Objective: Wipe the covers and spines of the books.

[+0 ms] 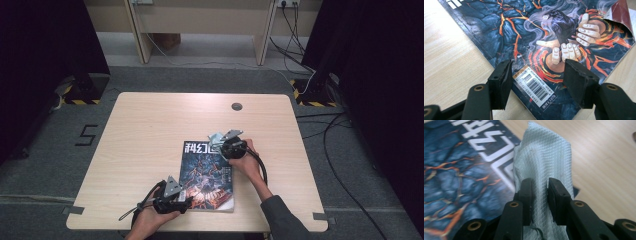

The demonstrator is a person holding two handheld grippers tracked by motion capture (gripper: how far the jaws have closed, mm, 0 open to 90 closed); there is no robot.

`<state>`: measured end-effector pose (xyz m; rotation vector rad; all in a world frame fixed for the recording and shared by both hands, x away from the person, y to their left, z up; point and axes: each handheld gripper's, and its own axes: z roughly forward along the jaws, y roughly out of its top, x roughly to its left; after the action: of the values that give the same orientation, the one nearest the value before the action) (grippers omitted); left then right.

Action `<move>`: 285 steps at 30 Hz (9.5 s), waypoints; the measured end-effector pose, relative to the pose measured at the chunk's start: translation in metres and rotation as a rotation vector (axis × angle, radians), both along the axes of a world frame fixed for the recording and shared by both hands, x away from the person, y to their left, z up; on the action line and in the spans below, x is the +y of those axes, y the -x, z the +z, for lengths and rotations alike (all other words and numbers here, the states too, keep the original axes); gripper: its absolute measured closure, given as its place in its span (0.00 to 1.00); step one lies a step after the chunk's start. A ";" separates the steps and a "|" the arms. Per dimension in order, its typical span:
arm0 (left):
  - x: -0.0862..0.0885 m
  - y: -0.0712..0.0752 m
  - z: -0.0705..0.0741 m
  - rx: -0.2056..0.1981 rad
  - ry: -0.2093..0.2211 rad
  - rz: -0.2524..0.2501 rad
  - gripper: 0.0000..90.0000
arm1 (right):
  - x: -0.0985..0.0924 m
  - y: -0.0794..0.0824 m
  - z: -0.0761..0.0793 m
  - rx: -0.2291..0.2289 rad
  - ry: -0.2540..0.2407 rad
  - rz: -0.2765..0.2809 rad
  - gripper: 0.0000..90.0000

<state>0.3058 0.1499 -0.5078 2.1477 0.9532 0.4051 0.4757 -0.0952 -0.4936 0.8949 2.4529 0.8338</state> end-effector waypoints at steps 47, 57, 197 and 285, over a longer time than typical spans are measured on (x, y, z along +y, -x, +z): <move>0.001 -0.001 -0.001 -0.004 0.002 -0.010 0.43 | 0.011 0.028 0.000 -0.003 0.023 0.077 0.82; 0.002 0.000 -0.001 -0.010 0.010 -0.009 0.43 | 0.034 0.037 -0.001 0.011 -0.015 0.156 0.81; 0.070 0.005 -0.003 0.099 -0.055 0.133 0.20 | 0.041 0.060 0.000 0.052 -0.013 0.197 0.82; 0.085 0.000 0.001 0.076 -0.039 0.230 0.22 | 0.065 0.134 0.000 0.106 -0.045 0.404 0.82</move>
<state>0.3062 0.2354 -0.5066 2.1078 1.2508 0.4596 0.3414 -0.0307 -0.4935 0.4702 2.7665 0.9984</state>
